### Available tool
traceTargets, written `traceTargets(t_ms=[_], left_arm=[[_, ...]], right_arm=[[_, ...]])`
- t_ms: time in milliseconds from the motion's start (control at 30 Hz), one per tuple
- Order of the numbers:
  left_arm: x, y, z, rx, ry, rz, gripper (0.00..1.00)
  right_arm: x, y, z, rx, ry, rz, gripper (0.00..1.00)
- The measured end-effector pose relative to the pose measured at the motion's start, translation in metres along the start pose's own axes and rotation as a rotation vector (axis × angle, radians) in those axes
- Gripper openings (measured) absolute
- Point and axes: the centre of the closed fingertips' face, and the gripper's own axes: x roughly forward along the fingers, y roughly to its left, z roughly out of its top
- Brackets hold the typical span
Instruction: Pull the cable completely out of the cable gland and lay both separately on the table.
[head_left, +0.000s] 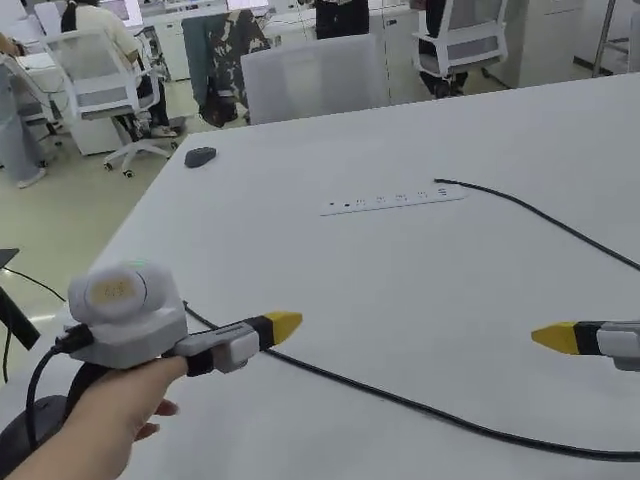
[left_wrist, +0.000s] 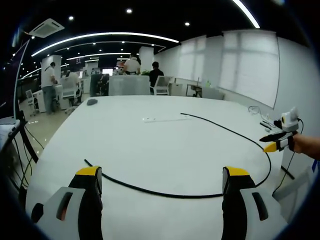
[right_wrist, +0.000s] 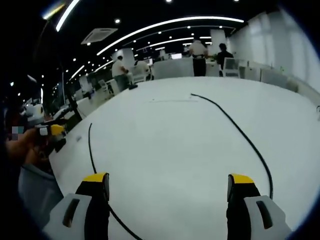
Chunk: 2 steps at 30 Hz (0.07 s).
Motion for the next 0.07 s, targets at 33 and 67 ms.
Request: traceTargets(t_ms=[33, 67], left_arm=[[0.0007, -0.0007, 0.0024, 0.008, -0.004, 0.004, 1.0], [0.0009, -0.0013, 0.0035, 0.008, -0.004, 0.004, 1.0]], right_arm=[[-0.0007, 0.0001, 0.0029, 0.007, -0.017, 0.0, 0.99], [-0.0008, 0.0007, 0.0046, 0.016, -0.027, 0.004, 0.99]])
